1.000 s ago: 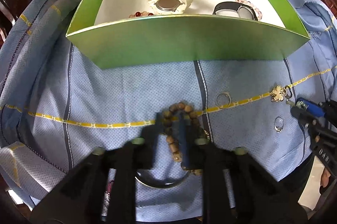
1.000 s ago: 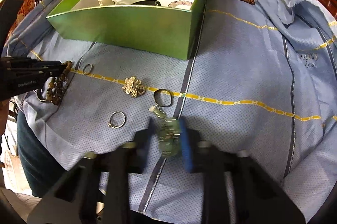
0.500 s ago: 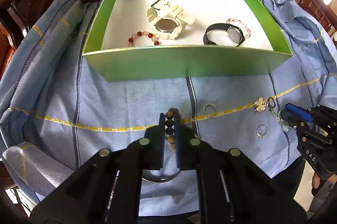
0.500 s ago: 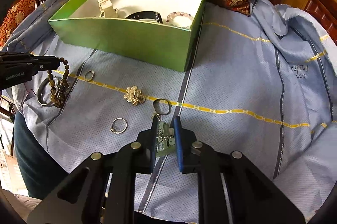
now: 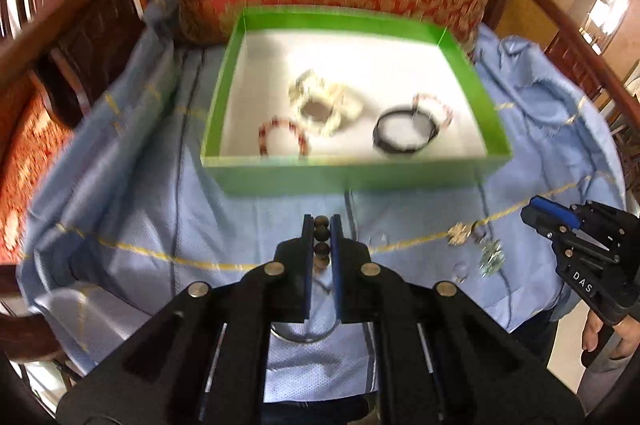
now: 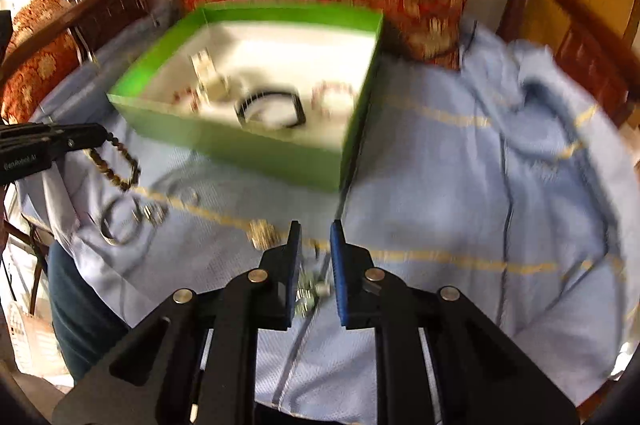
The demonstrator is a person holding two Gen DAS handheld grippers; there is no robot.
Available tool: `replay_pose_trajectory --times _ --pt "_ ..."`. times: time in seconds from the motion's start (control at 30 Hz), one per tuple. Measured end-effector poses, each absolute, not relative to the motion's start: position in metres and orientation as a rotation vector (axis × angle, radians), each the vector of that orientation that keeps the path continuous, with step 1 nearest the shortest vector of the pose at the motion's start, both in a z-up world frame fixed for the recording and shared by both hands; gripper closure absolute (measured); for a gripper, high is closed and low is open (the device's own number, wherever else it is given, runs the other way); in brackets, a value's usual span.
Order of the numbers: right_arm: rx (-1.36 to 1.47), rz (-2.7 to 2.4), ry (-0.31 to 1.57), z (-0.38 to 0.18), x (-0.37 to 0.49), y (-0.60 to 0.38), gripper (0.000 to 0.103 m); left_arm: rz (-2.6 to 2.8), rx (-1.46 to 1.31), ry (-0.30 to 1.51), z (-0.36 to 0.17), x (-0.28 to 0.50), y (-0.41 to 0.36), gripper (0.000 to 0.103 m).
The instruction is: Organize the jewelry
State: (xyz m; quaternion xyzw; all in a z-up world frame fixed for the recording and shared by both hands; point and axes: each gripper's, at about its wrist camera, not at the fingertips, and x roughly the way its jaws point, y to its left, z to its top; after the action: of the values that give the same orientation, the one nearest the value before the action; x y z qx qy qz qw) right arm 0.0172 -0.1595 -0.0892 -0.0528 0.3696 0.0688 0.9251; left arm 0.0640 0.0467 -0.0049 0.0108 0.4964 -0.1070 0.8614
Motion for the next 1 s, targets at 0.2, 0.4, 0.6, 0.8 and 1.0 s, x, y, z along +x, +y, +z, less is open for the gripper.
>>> replay_pose_trajectory --times 0.2,0.4,0.6,0.8,1.0 --pt "-0.136 0.178 0.644 -0.042 0.028 -0.143 0.087 -0.212 0.057 0.936 0.033 0.077 0.039 0.095" --pt "-0.086 0.201 0.602 -0.015 0.056 -0.138 0.087 -0.209 0.076 0.923 0.038 0.102 0.028 0.095" --pt "-0.035 0.219 0.672 -0.025 0.098 -0.136 0.087 -0.202 0.052 0.969 0.026 0.133 0.027 0.095" --pt "-0.005 0.227 0.699 -0.032 0.112 -0.135 0.087 -0.195 0.028 0.960 0.030 0.144 0.032 0.095" --pt "0.014 0.236 0.697 -0.026 0.121 -0.137 0.087 -0.176 0.021 0.942 0.043 0.150 0.036 0.095"
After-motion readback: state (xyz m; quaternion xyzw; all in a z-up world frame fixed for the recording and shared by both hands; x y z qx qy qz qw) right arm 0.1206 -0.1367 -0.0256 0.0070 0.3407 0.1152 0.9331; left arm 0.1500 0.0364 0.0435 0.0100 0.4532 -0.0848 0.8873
